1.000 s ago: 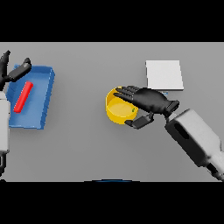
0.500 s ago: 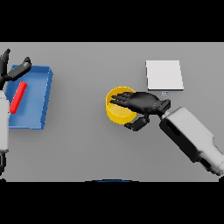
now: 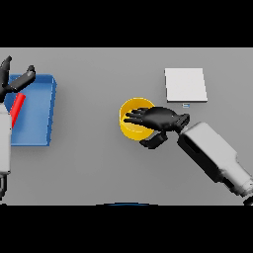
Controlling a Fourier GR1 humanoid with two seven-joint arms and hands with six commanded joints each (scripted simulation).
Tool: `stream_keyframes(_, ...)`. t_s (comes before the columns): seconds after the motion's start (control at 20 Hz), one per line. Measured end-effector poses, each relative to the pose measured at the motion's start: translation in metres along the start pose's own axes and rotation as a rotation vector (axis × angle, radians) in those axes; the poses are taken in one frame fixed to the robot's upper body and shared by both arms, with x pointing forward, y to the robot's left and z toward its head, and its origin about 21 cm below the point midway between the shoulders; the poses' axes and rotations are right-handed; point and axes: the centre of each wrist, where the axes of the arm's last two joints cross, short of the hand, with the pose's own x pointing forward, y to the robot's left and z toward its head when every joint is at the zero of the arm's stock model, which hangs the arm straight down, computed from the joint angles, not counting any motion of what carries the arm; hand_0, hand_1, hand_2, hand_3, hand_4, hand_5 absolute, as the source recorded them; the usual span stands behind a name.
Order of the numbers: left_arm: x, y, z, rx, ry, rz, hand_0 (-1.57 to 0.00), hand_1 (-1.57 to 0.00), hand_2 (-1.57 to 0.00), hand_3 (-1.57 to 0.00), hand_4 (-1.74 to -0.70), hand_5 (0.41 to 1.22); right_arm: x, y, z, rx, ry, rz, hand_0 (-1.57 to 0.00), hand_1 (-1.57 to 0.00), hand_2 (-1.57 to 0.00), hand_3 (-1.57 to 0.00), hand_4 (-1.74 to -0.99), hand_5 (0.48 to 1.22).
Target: Pick up the red beaker and tilt it to pour out 1 green nut into yellow bowl. Pick up the yellow bowl and place it on the metallic measuring scale.
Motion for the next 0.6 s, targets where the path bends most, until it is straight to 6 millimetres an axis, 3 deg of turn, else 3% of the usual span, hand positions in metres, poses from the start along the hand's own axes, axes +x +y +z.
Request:
stream_keyframes(0.1, 0.0018, 0.0009, -0.0017, 0.003, 0.007, -0.003, 0.00, 0.00, 0.00, 0.00, -0.80, 0.730, -0.0007, 0.0002, -0.0033, 0.000, 0.018, -0.012, -0.07, -0.07, -0.14, -0.18, -1.365, 0.838)
stream_keyframes(0.25, 0.0017, 0.0019, 0.0000, 0.001, 0.005, 0.003, 0.00, 0.00, 0.00, 0.00, -0.79, 0.729, -0.0008, 0.0020, -0.0011, 0.017, -0.011, -0.006, -0.47, -0.38, -0.38, -0.42, -1.479, 0.999)
stream_keyframes(0.35, 0.0021, -0.0020, 0.0019, -0.004, 0.004, 0.004, 0.00, 0.00, 0.00, 0.00, -0.79, 0.732, -0.0004, 0.0009, -0.0017, 0.021, -0.018, 0.006, -0.78, -0.65, -0.59, -0.83, -1.469, 1.079)
stream_keyframes(0.4, 0.0040, 0.0004, 0.0007, 0.003, 0.014, 0.003, 0.00, 0.00, 0.00, 0.00, -0.79, 0.733, -0.0011, 0.0012, -0.0022, 0.024, -0.020, 0.007, -0.94, -0.81, -0.79, -0.98, -1.521, 1.108)
stream_keyframes(0.5, 0.0040, 0.0010, 0.0007, 0.005, 0.006, 0.010, 0.00, 0.00, 0.00, 0.00, -0.79, 0.736, 0.0005, -0.0006, -0.0049, 0.026, -0.006, -0.004, -1.17, -1.08, -1.07, -1.03, -1.594, 1.148)
stream_keyframes(0.6, 0.0032, 0.0006, -0.0019, 0.006, 0.008, 0.003, 0.00, 0.00, 0.00, 0.00, -0.79, 0.734, 0.0011, -0.0022, -0.0019, 0.033, -0.012, 0.001, -1.31, -1.26, -1.25, -1.09, -1.642, 1.175)
